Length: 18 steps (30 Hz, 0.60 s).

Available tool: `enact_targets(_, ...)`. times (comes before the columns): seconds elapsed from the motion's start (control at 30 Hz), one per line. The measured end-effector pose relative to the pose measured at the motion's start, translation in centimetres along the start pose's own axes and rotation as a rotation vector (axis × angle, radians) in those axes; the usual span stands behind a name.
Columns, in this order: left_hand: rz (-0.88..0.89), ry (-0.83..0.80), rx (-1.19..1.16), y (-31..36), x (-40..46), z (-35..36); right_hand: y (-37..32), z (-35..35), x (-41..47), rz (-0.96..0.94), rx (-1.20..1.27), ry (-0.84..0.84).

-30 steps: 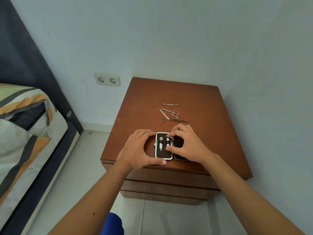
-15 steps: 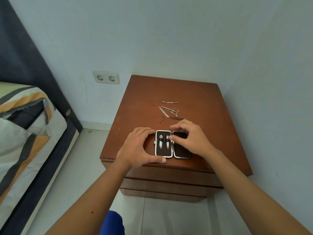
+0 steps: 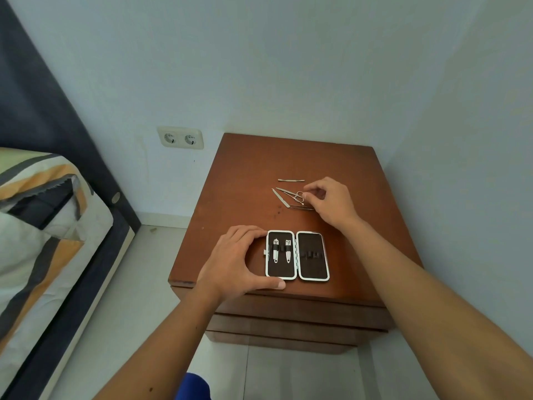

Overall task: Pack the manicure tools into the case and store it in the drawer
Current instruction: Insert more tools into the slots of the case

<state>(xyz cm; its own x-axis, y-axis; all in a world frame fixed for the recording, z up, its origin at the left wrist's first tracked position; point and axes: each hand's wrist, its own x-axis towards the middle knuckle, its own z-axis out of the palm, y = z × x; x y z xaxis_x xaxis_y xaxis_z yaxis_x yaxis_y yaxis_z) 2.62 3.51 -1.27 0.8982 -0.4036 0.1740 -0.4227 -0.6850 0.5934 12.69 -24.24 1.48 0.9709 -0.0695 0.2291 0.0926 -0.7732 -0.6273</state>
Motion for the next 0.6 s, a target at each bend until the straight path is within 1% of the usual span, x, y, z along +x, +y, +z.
enact_targets(0.13,-0.003,-0.009,0.003,0.0,0.1,0.0,0.2,0.7,1.4,0.009,-0.051,-0.110)
enact_targets(0.2,0.000,-0.008,0.002,0.0,0.1,0.0,0.5,0.9,1.7,0.014,-0.081,-0.132)
enact_targets(0.43,-0.002,-0.014,0.000,0.0,0.0,0.0,0.2,0.7,2.3,0.055,-0.094,-0.158)
enact_targets(0.5,-0.006,-0.019,-0.001,0.1,0.0,0.0,0.3,0.5,2.4,0.114,-0.044,-0.150)
enact_targets(0.6,0.001,-0.012,0.000,0.0,0.0,-0.1,0.4,0.1,2.1,0.173,0.045,-0.096)
